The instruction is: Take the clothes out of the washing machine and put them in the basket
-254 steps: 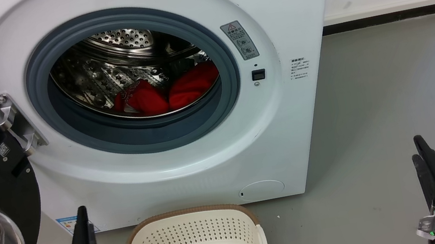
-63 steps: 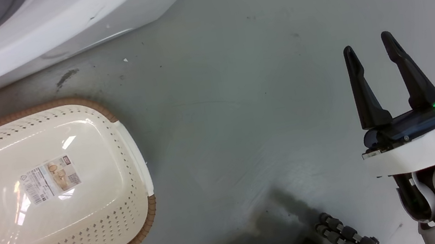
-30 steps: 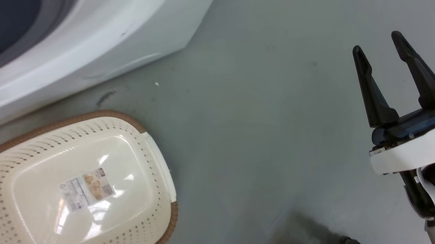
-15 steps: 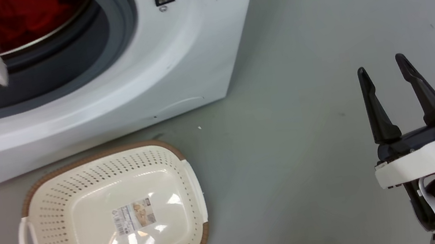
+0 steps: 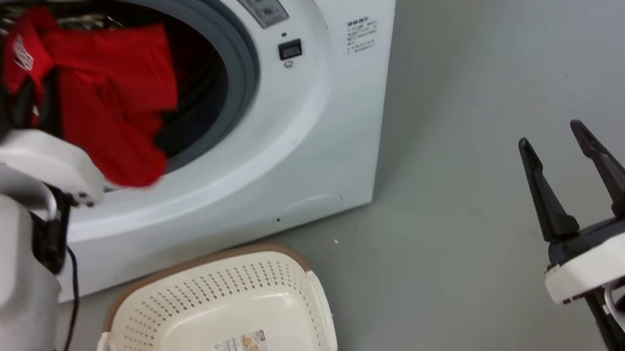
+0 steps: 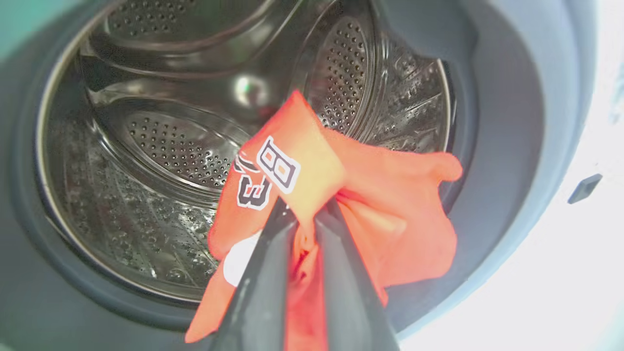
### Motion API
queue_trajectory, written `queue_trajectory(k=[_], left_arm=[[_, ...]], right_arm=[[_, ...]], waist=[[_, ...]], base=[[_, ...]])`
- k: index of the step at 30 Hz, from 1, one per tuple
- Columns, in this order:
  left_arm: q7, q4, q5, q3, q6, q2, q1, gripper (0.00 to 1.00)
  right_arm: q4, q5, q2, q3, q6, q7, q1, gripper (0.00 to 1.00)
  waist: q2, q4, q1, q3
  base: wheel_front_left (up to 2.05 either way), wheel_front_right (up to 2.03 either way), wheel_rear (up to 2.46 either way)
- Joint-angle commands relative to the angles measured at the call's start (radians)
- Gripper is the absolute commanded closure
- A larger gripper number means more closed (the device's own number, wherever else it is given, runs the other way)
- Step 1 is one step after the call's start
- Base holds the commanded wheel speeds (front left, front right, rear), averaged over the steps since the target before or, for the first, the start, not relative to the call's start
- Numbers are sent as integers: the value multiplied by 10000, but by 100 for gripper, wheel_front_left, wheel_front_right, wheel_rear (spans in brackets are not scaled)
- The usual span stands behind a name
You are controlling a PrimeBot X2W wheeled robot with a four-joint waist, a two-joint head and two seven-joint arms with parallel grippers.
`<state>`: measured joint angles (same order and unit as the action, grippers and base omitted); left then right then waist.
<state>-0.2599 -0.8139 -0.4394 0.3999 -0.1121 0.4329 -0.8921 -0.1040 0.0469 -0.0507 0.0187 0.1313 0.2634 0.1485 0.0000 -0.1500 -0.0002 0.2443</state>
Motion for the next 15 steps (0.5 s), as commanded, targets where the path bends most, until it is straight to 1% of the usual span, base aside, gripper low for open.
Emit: queue_trajectory(k=[1, 7, 9, 15], left_arm=[[-62, 389, -26, -53, 107, 32, 417, 100], [-73, 2674, -177, -205, 573, 154, 2241, 100], [-10, 3520, -454, -356, 710, 127, 2903, 100], [934, 5921, -935, -410, 1201, 431, 4698, 100]], right_arm=[[-20, -11, 11, -7, -10, 21, -172, 0], [-135, -19, 11, -10, -10, 21, -486, 0], [-165, -47, 10, -9, -10, 21, -553, 0], [-207, -79, 10, -91, -10, 21, -704, 0]], waist=[[0, 186, 2, -379], [0, 396, 2, -951], [0, 451, 2, -1096], [0, 587, 2, -1291]], base=[[0, 0, 0], [0, 0, 0], [0, 0, 0], [0, 0, 0]])
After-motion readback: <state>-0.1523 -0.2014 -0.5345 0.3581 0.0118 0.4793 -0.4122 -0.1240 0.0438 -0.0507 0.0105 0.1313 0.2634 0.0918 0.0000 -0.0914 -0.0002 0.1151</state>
